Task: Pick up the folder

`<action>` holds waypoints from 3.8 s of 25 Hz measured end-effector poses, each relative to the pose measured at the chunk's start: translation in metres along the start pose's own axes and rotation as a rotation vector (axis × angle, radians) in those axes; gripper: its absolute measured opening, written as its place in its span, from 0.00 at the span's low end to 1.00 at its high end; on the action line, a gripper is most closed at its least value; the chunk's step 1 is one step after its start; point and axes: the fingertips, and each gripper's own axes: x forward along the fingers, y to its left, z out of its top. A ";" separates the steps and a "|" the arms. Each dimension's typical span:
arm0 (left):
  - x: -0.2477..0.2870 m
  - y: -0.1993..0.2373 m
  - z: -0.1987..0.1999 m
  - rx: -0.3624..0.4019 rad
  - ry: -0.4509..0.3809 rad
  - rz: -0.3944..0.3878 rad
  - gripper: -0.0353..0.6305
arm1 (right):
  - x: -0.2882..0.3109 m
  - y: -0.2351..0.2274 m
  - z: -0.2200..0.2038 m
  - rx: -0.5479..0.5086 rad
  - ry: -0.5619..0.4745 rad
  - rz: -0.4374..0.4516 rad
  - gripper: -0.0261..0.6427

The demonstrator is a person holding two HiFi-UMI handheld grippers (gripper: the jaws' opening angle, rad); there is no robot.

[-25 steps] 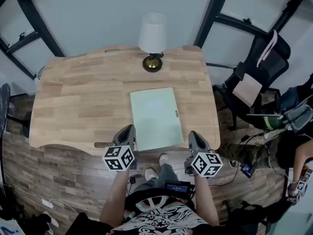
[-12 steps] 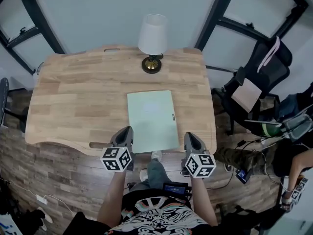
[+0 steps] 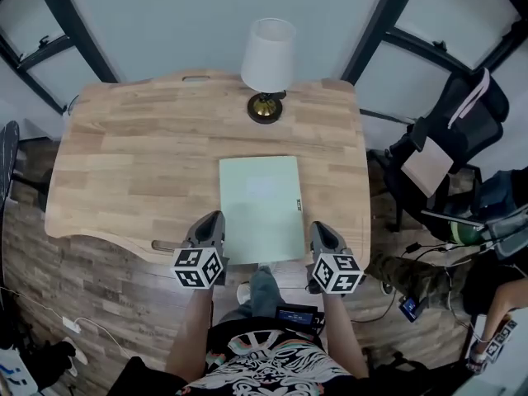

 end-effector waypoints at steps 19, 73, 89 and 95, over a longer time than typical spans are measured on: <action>0.053 0.029 -0.051 -0.192 0.153 0.010 0.34 | 0.078 -0.017 -0.012 0.055 0.139 0.122 0.16; 0.082 0.027 -0.070 -0.379 0.252 -0.028 0.51 | 0.108 -0.005 -0.017 0.149 0.209 0.135 0.42; 0.049 -0.005 0.013 -0.247 0.129 -0.102 0.51 | 0.058 0.022 0.045 0.177 -0.002 0.139 0.42; 0.028 -0.020 0.033 -0.223 0.083 -0.129 0.51 | 0.031 0.034 0.062 0.144 -0.059 0.131 0.42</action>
